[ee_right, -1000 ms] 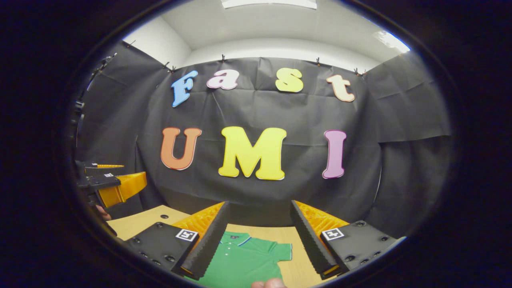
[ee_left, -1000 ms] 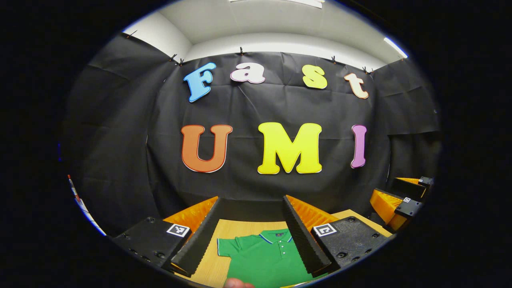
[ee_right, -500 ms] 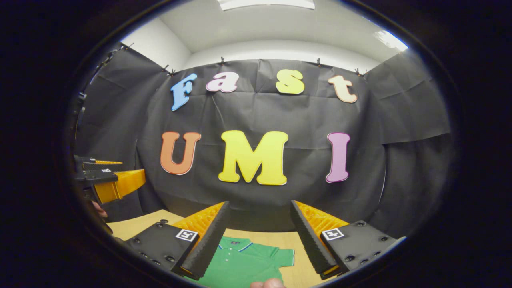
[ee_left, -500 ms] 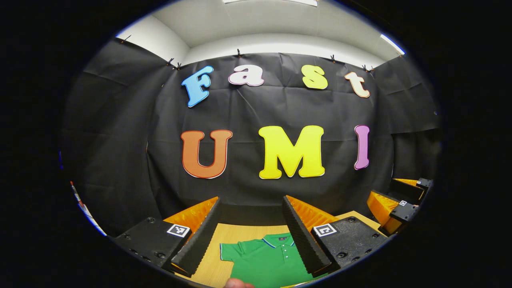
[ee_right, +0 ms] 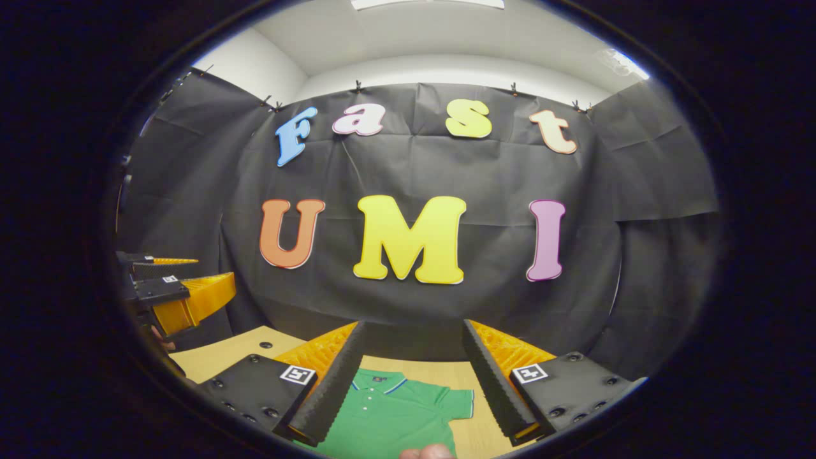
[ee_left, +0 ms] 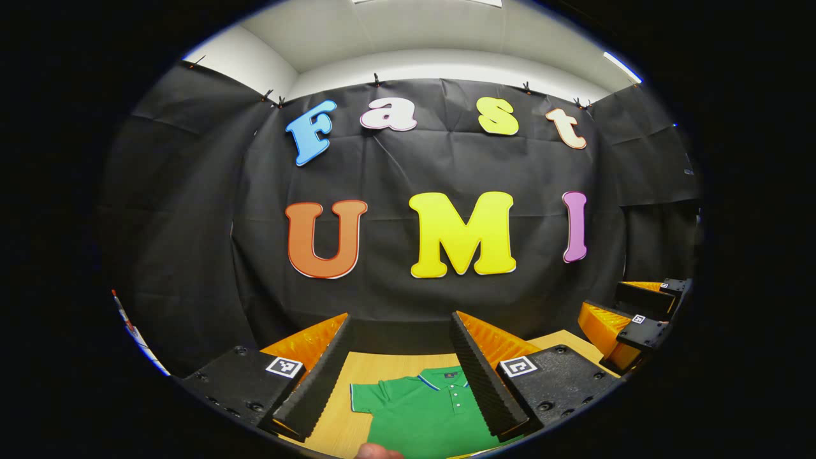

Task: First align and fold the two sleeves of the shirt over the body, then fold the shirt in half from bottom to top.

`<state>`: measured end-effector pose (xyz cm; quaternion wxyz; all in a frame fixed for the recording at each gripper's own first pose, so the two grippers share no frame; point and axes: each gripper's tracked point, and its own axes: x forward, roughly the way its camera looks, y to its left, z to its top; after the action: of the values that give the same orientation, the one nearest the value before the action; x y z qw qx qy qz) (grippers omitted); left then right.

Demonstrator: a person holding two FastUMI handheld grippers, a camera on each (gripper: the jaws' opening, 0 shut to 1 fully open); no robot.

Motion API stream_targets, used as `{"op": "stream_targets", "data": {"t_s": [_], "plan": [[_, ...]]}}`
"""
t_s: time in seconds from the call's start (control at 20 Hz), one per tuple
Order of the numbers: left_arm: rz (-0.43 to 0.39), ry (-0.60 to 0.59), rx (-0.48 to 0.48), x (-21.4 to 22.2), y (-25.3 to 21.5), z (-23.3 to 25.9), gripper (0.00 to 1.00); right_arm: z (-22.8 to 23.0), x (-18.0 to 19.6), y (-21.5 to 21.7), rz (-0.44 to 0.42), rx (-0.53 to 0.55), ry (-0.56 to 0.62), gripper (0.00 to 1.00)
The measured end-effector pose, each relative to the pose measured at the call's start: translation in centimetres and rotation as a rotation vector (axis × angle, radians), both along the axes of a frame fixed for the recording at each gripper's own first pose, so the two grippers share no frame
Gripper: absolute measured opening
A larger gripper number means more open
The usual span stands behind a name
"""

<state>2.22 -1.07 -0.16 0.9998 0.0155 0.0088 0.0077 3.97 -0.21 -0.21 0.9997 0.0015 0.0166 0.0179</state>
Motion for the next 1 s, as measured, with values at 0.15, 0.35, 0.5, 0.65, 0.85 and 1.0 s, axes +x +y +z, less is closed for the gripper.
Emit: {"op": "stream_targets", "data": {"t_s": [0.15, 0.35, 0.5, 0.65, 0.85, 1.0], "plan": [[-0.023, 0.050, -0.031, 0.0, -1.1, -2.3, 0.96, -1.5, -0.4, -0.1, 0.018, -0.033, 0.037, 0.95], [-0.020, 0.080, -0.036, 0.3, -1.4, -4.0, 0.96, -3.2, -0.2, -1.0, 0.012, -0.016, 0.091, 0.95], [-0.032, 0.089, -0.028, 0.8, -2.0, -4.5, 0.97, -5.8, 0.7, -1.8, 0.022, 0.014, 0.206, 0.89], [-0.036, 0.117, -0.040, 1.2, -2.3, -5.7, 0.97, -9.4, 1.5, -2.4, 0.060, 0.028, 0.384, 0.90], [-0.034, 0.154, -0.058, 1.8, -2.4, -7.1, 0.97, -14.8, 2.8, -3.8, 0.078, 0.054, 0.610, 0.96], [-0.033, 0.163, -0.054, 2.1, -2.6, -7.3, 0.97, -18.0, 4.9, -5.7, 0.065, 0.055, 0.733, 0.95]]}}
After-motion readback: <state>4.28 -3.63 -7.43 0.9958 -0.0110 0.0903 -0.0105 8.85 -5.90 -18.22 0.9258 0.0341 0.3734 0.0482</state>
